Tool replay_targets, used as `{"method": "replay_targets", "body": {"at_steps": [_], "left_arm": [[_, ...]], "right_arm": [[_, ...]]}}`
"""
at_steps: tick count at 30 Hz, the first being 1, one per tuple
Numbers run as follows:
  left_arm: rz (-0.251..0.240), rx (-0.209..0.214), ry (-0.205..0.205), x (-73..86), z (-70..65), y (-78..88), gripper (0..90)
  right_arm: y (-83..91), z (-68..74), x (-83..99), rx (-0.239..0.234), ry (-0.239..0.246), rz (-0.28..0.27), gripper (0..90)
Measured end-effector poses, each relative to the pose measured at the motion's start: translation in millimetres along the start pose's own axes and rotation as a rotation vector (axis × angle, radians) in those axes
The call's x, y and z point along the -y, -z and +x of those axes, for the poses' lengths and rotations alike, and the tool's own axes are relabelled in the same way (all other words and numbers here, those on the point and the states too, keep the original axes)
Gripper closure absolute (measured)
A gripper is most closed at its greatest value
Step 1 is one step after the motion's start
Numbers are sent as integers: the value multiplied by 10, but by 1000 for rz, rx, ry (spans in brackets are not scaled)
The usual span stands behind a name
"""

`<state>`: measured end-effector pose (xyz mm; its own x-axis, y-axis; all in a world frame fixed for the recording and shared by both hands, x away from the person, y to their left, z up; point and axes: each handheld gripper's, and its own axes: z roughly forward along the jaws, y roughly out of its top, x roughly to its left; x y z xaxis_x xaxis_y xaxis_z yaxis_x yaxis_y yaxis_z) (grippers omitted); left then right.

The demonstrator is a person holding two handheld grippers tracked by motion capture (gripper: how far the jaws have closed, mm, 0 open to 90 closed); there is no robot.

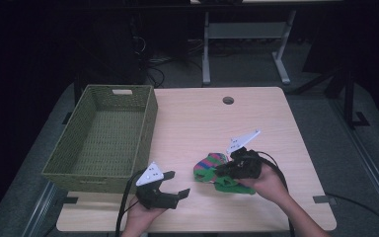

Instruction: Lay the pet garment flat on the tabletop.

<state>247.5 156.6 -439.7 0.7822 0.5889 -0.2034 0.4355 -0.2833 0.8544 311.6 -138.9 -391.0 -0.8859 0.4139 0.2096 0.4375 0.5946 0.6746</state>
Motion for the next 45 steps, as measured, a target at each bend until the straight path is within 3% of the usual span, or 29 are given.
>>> {"method": "replay_targets", "body": {"at_steps": [14,23,26,35,39,45], "left_arm": [[23,33,-55,-109,-81,-207,170],[-13,31,-56,-201,-31,-295,173],[-17,33,-72,-208,-31,-363,218],[21,32,-84,-231,-8,-588,237],[17,27,-88,-232,18,-647,282],[1,38,-93,-256,17,-717,441]], "right_arm": [[378,-32,-70,30,-3,-72,825],[549,-43,-90,37,-5,-105,825],[594,-54,-78,36,-5,-110,825],[670,-67,-75,29,-5,-121,825],[693,-63,-74,28,-6,-122,825],[732,-79,-47,32,-8,-124,825]]}}
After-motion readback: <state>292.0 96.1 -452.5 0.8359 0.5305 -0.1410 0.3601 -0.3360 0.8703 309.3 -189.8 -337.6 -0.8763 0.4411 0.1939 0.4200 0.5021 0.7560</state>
